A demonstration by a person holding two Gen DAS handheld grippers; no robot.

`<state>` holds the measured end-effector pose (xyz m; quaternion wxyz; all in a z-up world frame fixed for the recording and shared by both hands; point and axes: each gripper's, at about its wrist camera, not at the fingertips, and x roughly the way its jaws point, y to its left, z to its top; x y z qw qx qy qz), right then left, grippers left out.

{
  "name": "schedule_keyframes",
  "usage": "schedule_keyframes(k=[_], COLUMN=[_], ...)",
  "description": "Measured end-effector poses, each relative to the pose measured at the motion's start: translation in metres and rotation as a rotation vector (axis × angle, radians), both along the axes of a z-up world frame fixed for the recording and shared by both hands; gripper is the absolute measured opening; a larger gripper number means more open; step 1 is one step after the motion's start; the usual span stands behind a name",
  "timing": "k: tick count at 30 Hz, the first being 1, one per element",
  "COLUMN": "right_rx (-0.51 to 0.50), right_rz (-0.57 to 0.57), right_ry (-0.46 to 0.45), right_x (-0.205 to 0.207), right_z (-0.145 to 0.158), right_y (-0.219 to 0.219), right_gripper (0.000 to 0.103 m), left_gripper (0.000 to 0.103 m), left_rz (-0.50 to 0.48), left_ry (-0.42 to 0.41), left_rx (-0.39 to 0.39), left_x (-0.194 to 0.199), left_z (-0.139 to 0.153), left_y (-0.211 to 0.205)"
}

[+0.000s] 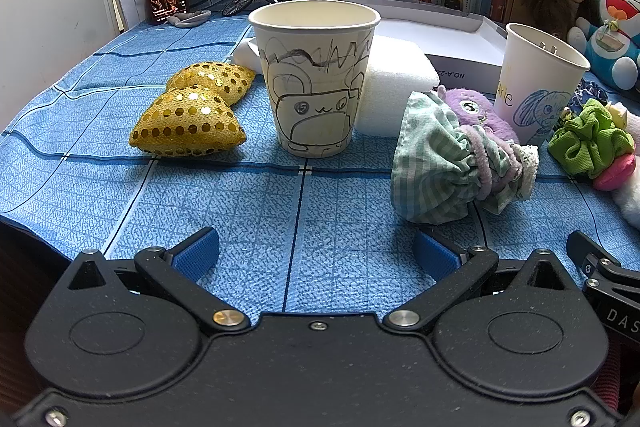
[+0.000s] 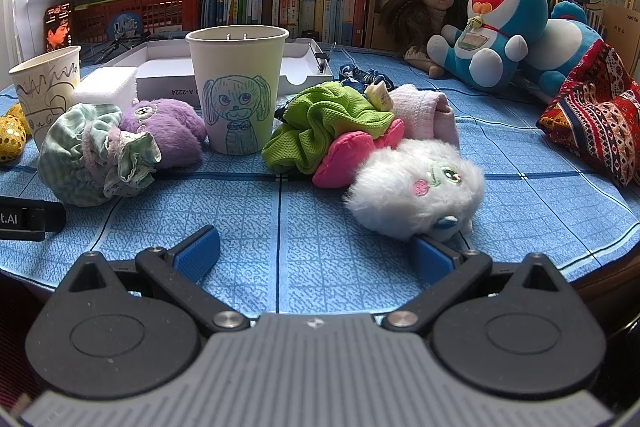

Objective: Organize soft objects

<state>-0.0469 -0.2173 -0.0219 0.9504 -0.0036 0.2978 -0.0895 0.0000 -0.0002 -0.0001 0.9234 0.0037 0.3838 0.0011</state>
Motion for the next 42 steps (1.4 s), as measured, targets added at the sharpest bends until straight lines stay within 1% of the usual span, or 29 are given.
schedule_keyframes(k=[34,42], right_rx=[-0.001,0.004], right_rz=[-0.001,-0.006], right_ry=[-0.004,-0.024], right_x=[-0.0019,-0.0019], right_z=[-0.0004,-0.0020], right_y=[0.0008,0.0005], right_gripper=[0.103,0.103], left_gripper=[0.103,0.103], left_rz=[0.000,-0.011], left_ry=[-0.002,-0.030], left_rx=[0.001,0.006], left_x=[0.0000,-0.0051], left_z=[0.0000,-0.0010], left_y=[0.0000,-0.0001])
